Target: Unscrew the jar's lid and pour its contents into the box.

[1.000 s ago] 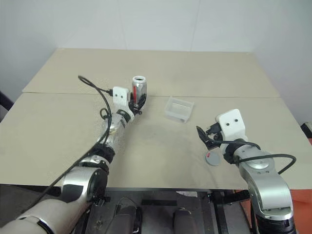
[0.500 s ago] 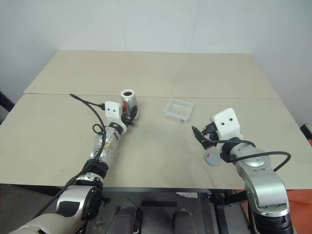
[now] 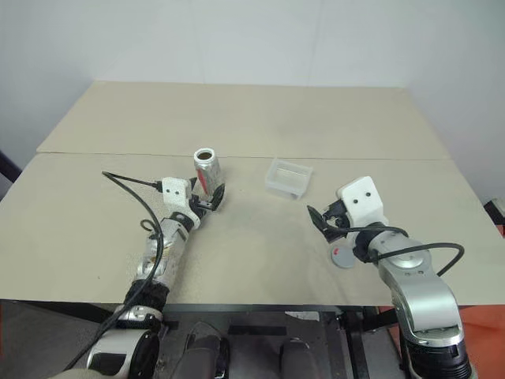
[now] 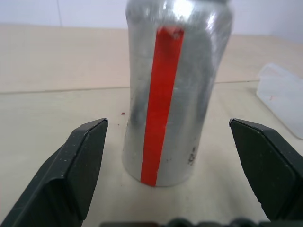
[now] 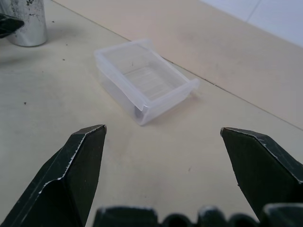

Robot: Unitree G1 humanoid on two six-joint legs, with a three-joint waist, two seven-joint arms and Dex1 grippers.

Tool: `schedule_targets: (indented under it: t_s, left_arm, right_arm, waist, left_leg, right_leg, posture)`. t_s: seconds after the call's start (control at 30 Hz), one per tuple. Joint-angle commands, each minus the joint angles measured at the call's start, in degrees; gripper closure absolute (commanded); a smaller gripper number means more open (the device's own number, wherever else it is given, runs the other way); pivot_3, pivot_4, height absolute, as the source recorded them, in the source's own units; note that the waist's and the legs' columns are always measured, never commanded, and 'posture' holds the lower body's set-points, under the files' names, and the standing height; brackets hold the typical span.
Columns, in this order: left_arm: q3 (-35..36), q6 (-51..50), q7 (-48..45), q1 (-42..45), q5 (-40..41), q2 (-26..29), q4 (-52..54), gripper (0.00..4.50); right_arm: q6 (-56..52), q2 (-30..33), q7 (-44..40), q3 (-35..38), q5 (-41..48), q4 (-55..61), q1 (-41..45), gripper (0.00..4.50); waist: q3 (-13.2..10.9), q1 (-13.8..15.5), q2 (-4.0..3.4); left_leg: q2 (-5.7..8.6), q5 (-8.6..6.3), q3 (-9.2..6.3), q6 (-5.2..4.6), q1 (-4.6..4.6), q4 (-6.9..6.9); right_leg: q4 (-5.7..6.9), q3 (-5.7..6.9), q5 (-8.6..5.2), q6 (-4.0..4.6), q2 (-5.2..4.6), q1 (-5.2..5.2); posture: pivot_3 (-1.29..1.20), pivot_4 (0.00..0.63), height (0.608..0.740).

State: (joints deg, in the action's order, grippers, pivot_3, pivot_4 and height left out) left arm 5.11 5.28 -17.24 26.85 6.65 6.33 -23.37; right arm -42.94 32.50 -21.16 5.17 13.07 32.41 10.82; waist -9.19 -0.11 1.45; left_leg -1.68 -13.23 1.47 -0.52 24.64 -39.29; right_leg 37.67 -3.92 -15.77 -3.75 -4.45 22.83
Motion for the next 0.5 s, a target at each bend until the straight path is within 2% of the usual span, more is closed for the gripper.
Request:
schedule_targets:
  t_s: [0.03, 0.1, 0.23, 0.3, 0.4, 0.5]
  left_arm:
    - [-0.27, -3.06, -1.42, -4.42, 0.39, 3.21, 12.39, 0.03]
    - [-0.42, -3.86, -3.55, -7.82, -0.13, 6.84, 18.38, 0.03]
    - [6.18, -13.27, -8.7, -14.13, 8.7, 15.32, 30.87, 0.03]
    - [7.64, -15.13, -12.27, -16.08, 12.01, 18.62, 33.98, 0.03]
    - [11.35, -18.26, -24.06, -20.67, 21.25, 26.1, 38.43, 0.03]
    - [14.18, -21.02, -26.38, -22.78, 24.66, 29.77, 38.9, 0.03]
  right_arm:
    - [2.63, 1.05, -0.84, 0.48, -0.83, 0.21, 1.32, 0.0]
    - [3.19, 1.88, -1.48, 0.32, -1.42, -0.29, 1.4, 0.0]
    - [8.02, 8.11, -10.58, 6.22, 1.81, -0.29, -2.43, 0.0]
    - [11.68, 10.83, -15.36, 9.42, 3.4, -0.71, -5.01, 0.0]
    - [19.47, 16.65, -25.69, 16.3, 4.53, -3.41, -11.74, 0.0]
    - [23.39, 20.57, -32.05, 21.36, 5.75, -6.99, -15.02, 0.0]
  waist:
    - [0.0, -0.16, 0.0]
    - [0.0, -0.58, 0.0]
    - [0.0, -0.69, -0.01]
    - [0.0, -0.46, -0.01]
    - [-0.01, -0.2, -0.01]
    - [-0.01, -0.38, -0.01]
  left_leg:
    - [0.0, 0.0, 0.0, 0.0, -0.02, 0.0]
    - [-0.03, 0.0, -0.05, 0.0, -0.03, 0.02]
    - [-0.06, 0.0, -0.23, 0.0, -0.08, 0.07]
    - [-0.07, -0.01, -0.27, 0.0, -0.1, 0.08]
    - [-0.08, -0.06, -0.17, -0.07, -0.49, 0.13]
    - [-0.15, -0.06, 0.12, -0.07, -0.76, 0.14]
  right_leg:
    - [0.0, 0.0, 0.0, 0.0, 0.0, -0.01]
    - [0.01, -0.01, 0.0, 0.0, 0.01, 0.0]
    - [0.01, -0.05, 0.0, 0.0, 0.0, -0.01]
    - [-0.06, -0.04, 0.0, 0.0, -0.01, -0.06]
    - [-0.57, 0.03, -0.01, 0.01, -0.03, -0.59]
    - [-0.57, 0.02, 0.01, 0.05, -0.02, -0.78]
  posture:
    - [0.0, 0.15, 0.74]
    - [0.0, 0.15, 0.74]
    - [0.0, 0.15, 0.74]
    - [0.0, 0.15, 0.74]
    - [0.0, 0.15, 0.74]
    - [0.0, 0.15, 0.74]
